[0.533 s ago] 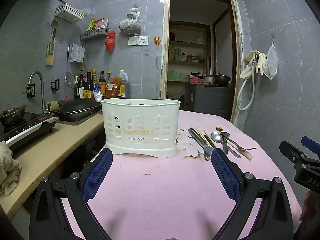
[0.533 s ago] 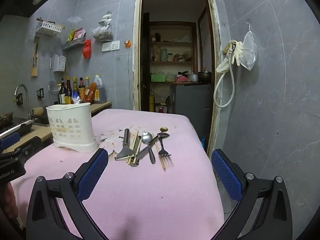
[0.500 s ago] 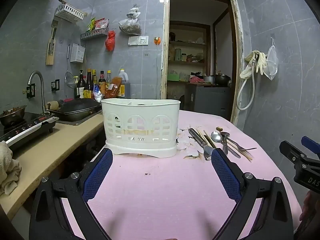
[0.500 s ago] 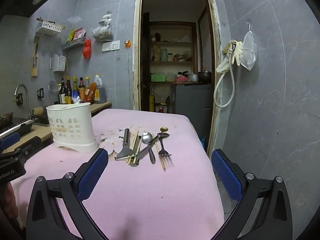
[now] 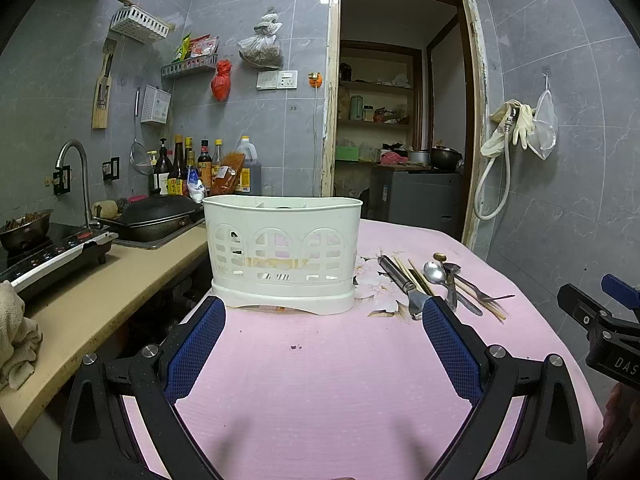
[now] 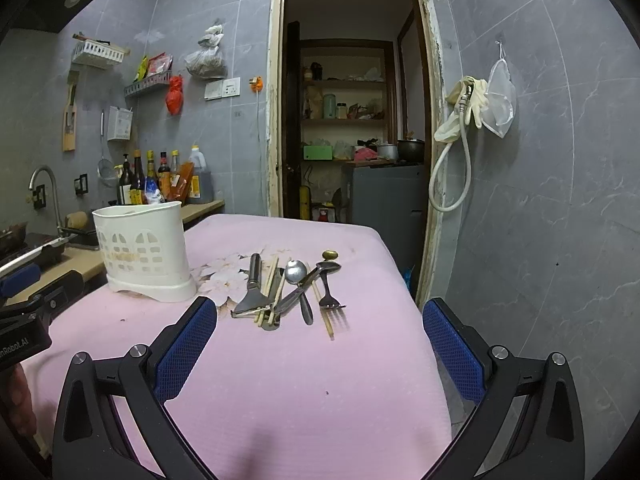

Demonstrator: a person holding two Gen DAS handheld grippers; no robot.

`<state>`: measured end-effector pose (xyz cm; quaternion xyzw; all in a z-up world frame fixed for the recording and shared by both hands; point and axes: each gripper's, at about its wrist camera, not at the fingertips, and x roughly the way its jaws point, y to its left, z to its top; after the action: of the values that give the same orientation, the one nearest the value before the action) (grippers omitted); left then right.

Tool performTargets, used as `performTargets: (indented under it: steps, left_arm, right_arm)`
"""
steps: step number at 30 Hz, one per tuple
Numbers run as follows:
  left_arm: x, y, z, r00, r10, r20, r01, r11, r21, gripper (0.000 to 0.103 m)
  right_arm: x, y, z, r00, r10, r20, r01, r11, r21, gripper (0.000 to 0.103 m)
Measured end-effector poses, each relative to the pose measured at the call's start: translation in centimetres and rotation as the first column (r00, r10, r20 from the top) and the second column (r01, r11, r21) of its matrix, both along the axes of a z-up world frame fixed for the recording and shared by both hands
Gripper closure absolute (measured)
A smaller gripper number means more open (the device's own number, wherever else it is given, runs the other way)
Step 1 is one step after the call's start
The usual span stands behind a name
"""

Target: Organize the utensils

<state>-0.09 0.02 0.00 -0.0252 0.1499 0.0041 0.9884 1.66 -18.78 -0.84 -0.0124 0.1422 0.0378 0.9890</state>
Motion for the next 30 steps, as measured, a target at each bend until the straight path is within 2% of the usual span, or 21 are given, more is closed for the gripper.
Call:
performTargets:
  steps: [30]
  left_arm:
    - [0.9, 0.8, -1.4, 1.000, -0.001, -0.017, 0.001, 1.000, -0.002, 0.006]
  right_arm:
    - [0.4, 0.7, -0.5, 1.000, 0.004, -0.022, -0.004, 1.000, -0.003, 0.000]
